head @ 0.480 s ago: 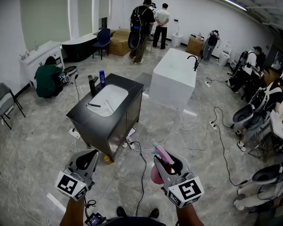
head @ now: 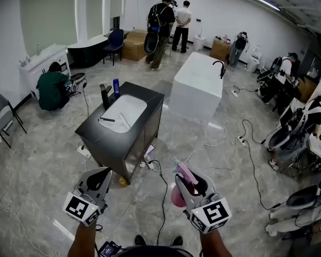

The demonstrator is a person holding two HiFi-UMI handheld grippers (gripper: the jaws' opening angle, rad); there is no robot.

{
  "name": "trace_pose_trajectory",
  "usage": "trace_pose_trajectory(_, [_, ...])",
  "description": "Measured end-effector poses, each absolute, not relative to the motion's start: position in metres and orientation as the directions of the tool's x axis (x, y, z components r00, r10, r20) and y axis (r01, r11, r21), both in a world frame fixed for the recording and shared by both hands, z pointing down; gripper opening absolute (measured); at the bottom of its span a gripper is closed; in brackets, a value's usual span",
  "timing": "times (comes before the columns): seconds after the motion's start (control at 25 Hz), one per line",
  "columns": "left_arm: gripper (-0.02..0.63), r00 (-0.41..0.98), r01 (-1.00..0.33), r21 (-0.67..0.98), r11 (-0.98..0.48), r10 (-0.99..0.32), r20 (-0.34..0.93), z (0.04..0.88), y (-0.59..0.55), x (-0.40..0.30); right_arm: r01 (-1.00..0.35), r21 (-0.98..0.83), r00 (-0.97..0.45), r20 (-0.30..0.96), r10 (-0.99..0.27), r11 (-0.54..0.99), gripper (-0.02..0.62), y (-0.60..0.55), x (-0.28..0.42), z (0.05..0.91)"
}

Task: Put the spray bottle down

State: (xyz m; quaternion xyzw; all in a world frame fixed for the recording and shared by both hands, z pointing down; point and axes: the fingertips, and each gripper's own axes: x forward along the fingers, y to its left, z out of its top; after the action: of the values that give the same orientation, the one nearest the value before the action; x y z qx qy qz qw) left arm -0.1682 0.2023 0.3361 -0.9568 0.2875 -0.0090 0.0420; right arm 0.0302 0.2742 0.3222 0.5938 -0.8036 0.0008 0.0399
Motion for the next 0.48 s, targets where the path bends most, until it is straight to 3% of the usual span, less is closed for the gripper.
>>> trace_pose_trajectory(0.48, [0.005,0.829,-0.559,-0.07,-0.826,-0.56,-0.007,0.343,0.158,-0.145,-0.949,0.036,-0.311,0.062,-0.948,0.314,0.133,0.218,0.053,0.326])
